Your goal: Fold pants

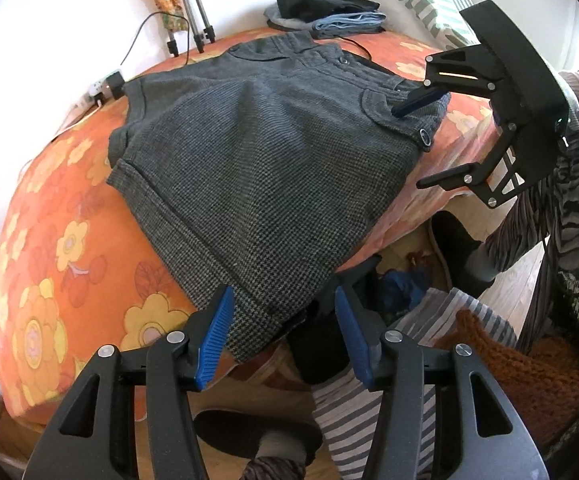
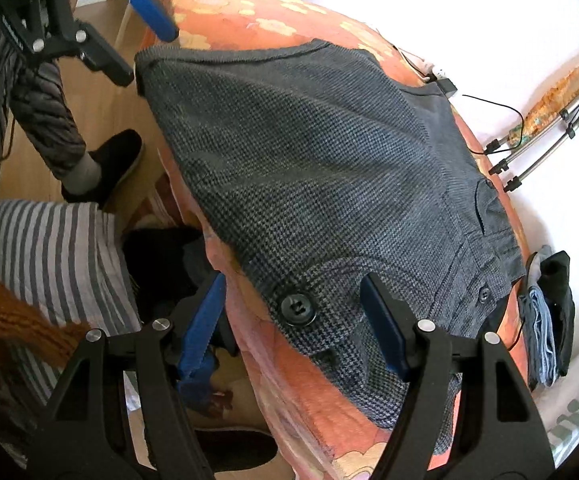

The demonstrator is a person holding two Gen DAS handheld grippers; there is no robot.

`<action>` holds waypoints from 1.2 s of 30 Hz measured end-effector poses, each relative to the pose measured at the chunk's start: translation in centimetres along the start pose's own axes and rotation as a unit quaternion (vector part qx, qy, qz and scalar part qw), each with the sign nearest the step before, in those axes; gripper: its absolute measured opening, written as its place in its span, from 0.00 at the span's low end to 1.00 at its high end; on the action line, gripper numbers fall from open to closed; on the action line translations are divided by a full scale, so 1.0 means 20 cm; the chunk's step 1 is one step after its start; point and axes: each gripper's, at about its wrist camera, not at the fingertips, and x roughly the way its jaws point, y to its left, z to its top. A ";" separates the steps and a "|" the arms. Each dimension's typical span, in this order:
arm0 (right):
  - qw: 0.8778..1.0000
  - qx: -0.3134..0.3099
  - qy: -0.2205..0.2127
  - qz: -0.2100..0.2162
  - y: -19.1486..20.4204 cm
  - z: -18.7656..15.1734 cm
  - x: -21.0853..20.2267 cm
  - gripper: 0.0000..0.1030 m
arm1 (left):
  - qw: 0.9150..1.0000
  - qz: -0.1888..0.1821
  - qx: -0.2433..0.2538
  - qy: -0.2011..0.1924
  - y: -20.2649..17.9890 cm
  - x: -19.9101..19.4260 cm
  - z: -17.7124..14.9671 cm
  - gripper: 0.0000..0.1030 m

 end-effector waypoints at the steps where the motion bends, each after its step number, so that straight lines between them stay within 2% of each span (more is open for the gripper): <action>1: 1.000 -0.002 0.000 -0.003 0.00 0.00 0.01 0.70 | 1.000 -0.001 0.000 -0.001 0.00 0.00 0.00 0.50; 7: 1.000 -0.002 0.006 -0.005 0.00 0.02 0.03 0.68 | 1.000 0.002 0.015 0.001 -0.02 0.01 -0.02 0.51; 9: 1.000 -0.001 0.011 -0.003 -0.01 0.02 0.03 0.59 | 1.000 0.006 0.018 0.006 -0.02 0.03 -0.03 0.55; 11: 1.000 0.005 0.014 0.008 -0.03 0.02 0.04 0.57 | 1.000 0.011 0.023 0.008 -0.03 0.04 -0.03 0.58; 16: 0.999 0.013 0.018 0.026 -0.04 0.02 0.03 0.49 | 0.998 0.029 0.053 0.017 -0.04 0.10 -0.05 0.58; 17: 0.999 0.021 0.018 0.034 -0.05 0.03 0.02 0.46 | 0.998 0.030 0.056 0.019 -0.04 0.10 -0.05 0.58; 18: 0.999 0.029 0.015 0.037 -0.07 0.03 0.02 0.38 | 0.998 0.030 0.059 0.020 -0.04 0.12 -0.06 0.58; 20: 0.997 0.052 0.012 0.049 -0.12 0.04 0.00 0.34 | 0.997 0.033 0.061 0.024 -0.03 0.14 -0.06 0.58; 24: 0.993 0.092 0.003 0.071 -0.20 0.04 -0.03 0.27 | 0.997 0.037 0.057 0.024 -0.01 0.15 -0.06 0.35; 27: 0.993 0.096 -0.003 0.070 -0.21 0.05 -0.06 0.25 | 0.998 0.037 0.056 0.011 -0.01 0.12 -0.06 0.20; 30: 0.994 0.091 -0.006 0.058 -0.20 0.07 -0.07 0.23 | 0.998 0.043 0.050 -0.011 0.00 0.07 -0.03 0.15; 36: 0.994 0.097 -0.021 0.033 -0.25 0.09 -0.13 0.20 | 0.995 0.070 0.031 -0.071 0.08 -0.08 0.09 0.13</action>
